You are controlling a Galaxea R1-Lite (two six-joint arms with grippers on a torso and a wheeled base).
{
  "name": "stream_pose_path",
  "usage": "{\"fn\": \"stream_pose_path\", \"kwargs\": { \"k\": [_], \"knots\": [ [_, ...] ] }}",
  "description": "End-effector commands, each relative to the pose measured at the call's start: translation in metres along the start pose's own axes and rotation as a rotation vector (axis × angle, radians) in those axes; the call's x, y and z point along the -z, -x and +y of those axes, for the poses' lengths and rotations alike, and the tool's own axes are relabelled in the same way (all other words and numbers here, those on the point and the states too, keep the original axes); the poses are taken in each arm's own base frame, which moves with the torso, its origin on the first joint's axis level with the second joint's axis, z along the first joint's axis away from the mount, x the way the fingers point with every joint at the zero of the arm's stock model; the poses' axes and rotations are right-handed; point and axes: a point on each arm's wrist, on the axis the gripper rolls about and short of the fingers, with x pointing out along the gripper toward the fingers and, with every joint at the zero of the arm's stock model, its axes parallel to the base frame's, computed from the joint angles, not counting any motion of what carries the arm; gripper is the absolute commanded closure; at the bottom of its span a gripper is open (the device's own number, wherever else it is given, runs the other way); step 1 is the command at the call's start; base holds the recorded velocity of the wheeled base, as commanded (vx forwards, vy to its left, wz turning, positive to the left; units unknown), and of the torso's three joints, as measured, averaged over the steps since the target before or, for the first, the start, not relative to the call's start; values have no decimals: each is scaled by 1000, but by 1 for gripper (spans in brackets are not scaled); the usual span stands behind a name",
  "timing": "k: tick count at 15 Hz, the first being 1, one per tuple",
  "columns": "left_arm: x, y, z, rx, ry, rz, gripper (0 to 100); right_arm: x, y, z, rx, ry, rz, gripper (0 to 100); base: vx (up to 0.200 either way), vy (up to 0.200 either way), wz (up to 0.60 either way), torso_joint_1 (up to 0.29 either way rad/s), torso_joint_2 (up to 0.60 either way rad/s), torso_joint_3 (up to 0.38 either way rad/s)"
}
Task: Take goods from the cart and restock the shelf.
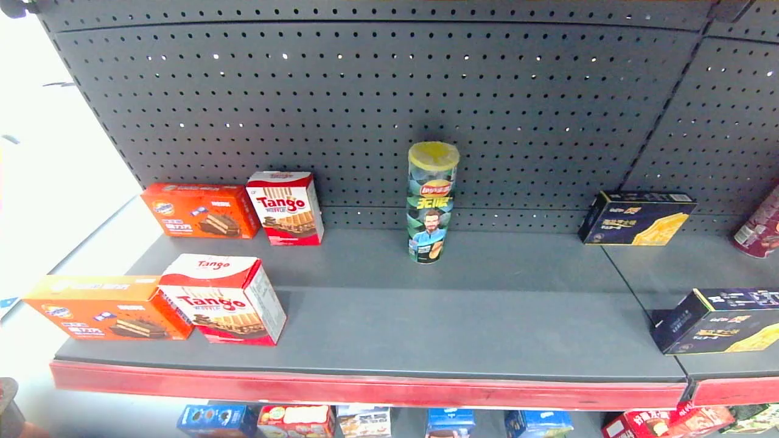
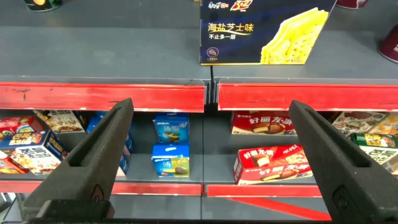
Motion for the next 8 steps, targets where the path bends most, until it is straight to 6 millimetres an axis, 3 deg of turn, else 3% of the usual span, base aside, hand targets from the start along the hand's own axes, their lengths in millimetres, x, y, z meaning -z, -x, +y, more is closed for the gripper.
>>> {"fn": "stream_pose_path", "kwargs": {
  "k": [1, 8],
  "knots": [
    [0, 0, 0, 0, 1, 1, 0, 0, 0, 0, 0, 0, 1, 0, 0, 0, 0, 0, 0, 0],
    [0, 0, 0, -2, 1, 0, 0, 0, 0, 0, 1, 0, 0, 0, 0, 0, 0, 0, 0, 0]
  ]
}}
